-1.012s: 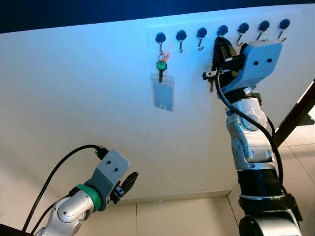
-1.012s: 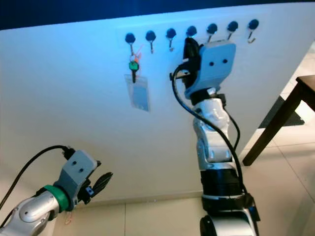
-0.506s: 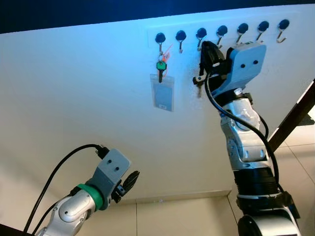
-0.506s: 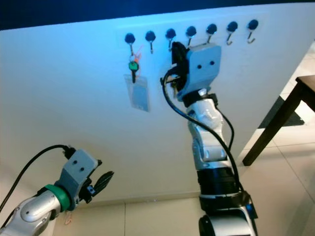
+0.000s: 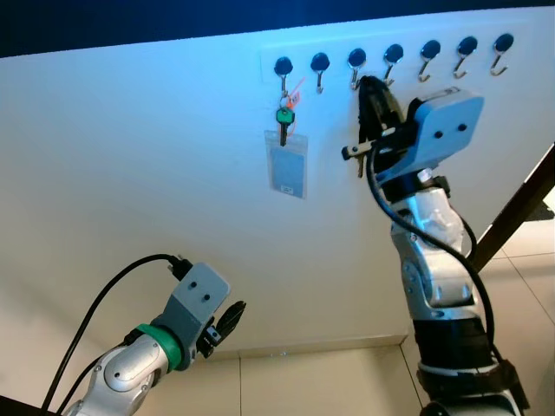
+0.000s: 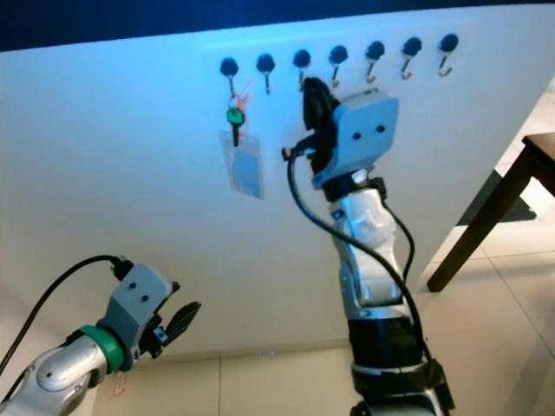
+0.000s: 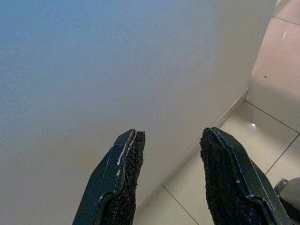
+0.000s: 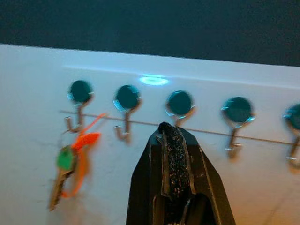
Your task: Hang keys on a hook
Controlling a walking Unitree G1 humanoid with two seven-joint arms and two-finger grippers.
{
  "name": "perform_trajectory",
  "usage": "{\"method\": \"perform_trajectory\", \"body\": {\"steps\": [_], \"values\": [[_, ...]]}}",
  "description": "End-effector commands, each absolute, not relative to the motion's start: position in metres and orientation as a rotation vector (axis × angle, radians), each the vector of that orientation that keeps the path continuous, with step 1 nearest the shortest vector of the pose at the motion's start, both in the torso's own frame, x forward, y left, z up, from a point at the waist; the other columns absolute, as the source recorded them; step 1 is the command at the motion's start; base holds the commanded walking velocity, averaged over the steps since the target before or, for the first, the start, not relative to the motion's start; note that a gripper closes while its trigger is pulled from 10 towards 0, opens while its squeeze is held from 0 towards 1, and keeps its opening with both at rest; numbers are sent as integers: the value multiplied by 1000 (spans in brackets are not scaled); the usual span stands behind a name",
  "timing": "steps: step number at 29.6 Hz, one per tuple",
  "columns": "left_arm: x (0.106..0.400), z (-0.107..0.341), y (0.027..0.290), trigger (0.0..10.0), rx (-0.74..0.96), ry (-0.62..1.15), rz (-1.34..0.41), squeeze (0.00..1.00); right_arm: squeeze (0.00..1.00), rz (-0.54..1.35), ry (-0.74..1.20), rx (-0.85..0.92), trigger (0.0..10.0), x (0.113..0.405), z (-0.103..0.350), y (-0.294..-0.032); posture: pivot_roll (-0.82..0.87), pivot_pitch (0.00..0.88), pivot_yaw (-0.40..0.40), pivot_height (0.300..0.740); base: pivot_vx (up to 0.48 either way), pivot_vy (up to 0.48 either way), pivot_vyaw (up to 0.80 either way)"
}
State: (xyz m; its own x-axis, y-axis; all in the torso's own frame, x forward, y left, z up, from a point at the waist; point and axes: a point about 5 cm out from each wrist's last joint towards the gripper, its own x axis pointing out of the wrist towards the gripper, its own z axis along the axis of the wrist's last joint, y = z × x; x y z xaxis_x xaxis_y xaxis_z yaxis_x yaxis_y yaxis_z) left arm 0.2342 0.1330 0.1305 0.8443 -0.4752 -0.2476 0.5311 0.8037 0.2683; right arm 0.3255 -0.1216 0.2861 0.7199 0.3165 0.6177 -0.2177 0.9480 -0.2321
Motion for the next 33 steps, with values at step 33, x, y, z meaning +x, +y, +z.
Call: {"method": "perform_trajectory", "body": {"steps": [33], "values": [[234,129,131,10000,347,181,-541,0,0,309,-714,-224,10000,343,298,-101,-30,36,125,740,0,0,0]]}}
